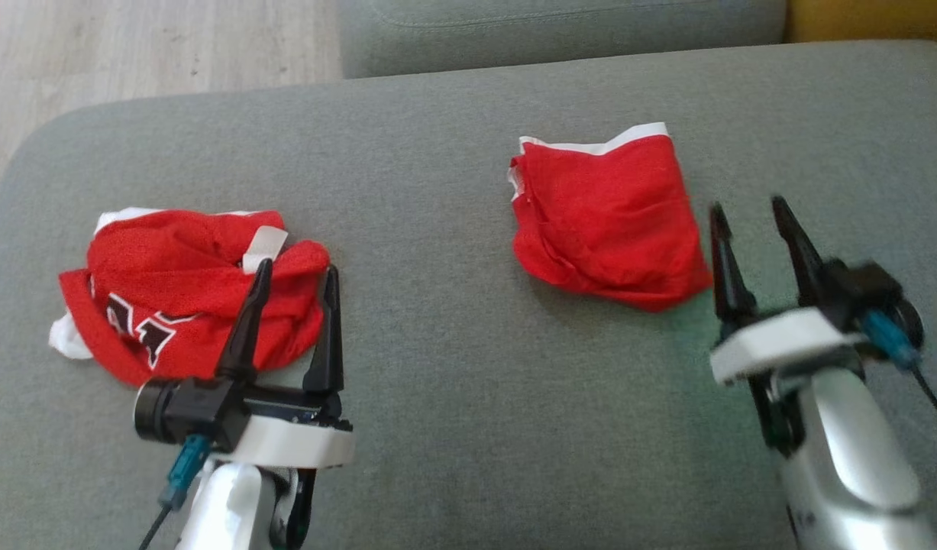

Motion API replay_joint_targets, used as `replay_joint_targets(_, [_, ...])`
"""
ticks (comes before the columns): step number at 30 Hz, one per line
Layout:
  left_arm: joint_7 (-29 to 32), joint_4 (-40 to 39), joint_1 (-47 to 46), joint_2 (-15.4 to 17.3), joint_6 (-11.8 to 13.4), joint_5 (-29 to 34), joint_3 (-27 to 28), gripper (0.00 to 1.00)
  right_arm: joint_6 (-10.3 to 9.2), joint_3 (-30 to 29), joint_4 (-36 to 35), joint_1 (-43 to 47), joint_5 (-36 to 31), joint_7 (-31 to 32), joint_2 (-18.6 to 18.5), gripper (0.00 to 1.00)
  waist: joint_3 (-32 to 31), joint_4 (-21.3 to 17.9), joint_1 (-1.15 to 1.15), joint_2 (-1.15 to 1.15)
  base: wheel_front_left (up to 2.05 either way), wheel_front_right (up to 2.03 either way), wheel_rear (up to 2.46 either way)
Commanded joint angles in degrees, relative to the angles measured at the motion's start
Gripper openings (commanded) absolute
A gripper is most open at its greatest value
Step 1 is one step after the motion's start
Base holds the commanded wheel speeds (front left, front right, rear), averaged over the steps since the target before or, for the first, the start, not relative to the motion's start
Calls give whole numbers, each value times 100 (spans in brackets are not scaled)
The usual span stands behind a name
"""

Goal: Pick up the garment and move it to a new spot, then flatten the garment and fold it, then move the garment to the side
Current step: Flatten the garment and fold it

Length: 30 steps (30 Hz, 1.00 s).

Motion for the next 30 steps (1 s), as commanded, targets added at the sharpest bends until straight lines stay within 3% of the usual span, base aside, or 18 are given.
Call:
replay_joint_targets(1, [-29,-193,-79,31,-12,32,166,100,-5,41,-328,96,9,-61,105,100,7,-47,1,0,0,0,0])
replay_joint_targets(9, [-29,-214,-172,31,-50,47,101,100,-5,-188,-806,425,-7,-61,105,100,338,-9,1,0,0,0,0])
replay_joint_targets(10, [-29,-219,-206,31,-58,46,85,100,-5,-206,-813,358,-27,-61,105,72,408,28,1,0,0,0,0])
replay_joint_targets(11, [-29,-224,-243,31,-65,45,67,100,-5,-222,-813,265,-67,-60,105,21,488,71,1,0,0,0,0])
replay_joint_targets(12, [-29,-228,-284,31,-73,45,51,100,-5,-246,-797,153,-130,-41,105,0,562,117,1,0,0,0,0])
replay_joint_targets(19, [-29,-219,-603,31,-102,-21,-124,100,-5,-562,-313,-848,-607,383,105,0,1125,575,1,0,0,0,0])
replay_joint_targets(30, [-29,-220,-853,31,-68,-127,-239,100,-5,-1350,1606,-1870,-1534,1106,105,0,1514,909,1,0,0,0,0])
